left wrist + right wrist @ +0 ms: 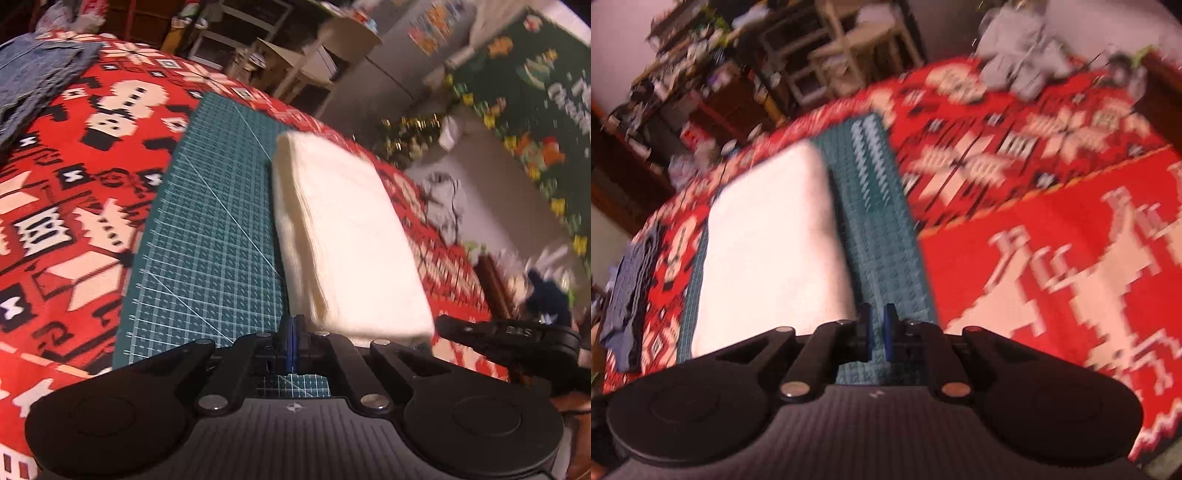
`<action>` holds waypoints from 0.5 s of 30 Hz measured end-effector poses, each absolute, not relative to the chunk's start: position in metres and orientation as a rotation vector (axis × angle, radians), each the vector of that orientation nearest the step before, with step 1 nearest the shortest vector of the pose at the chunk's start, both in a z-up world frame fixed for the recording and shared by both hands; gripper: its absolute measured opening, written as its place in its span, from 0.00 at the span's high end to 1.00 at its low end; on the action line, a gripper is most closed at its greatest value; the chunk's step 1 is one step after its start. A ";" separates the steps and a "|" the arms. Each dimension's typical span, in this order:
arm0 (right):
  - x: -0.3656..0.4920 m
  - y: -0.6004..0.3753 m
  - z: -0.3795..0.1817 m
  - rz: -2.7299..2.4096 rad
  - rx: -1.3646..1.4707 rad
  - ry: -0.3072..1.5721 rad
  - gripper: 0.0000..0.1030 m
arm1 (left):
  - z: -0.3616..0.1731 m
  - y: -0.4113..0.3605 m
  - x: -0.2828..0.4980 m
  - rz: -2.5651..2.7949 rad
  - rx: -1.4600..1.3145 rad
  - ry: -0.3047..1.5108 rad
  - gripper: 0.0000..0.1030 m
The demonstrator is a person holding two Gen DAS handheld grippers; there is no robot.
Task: Fold clothes
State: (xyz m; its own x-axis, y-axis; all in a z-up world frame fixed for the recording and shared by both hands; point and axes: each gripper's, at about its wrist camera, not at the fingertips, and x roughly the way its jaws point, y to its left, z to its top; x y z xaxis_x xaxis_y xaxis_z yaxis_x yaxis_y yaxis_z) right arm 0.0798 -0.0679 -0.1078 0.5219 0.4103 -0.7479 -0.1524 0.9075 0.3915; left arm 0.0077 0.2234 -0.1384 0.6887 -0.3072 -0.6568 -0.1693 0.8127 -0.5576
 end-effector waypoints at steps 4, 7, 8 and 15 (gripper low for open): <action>0.079 -0.051 -0.090 0.460 0.335 0.883 0.94 | -0.144 0.250 0.019 -0.030 -0.790 0.763 1.00; 0.078 -0.039 -0.077 0.547 0.366 0.819 0.94 | -0.154 0.262 0.034 -0.028 -0.901 0.728 1.00; 0.080 -0.028 -0.078 0.565 0.348 0.822 0.94 | -0.158 0.265 0.040 -0.033 -0.933 0.722 1.00; 0.102 0.030 -0.096 0.636 0.247 0.840 0.94 | -0.175 0.263 0.067 -0.098 -1.013 0.728 1.00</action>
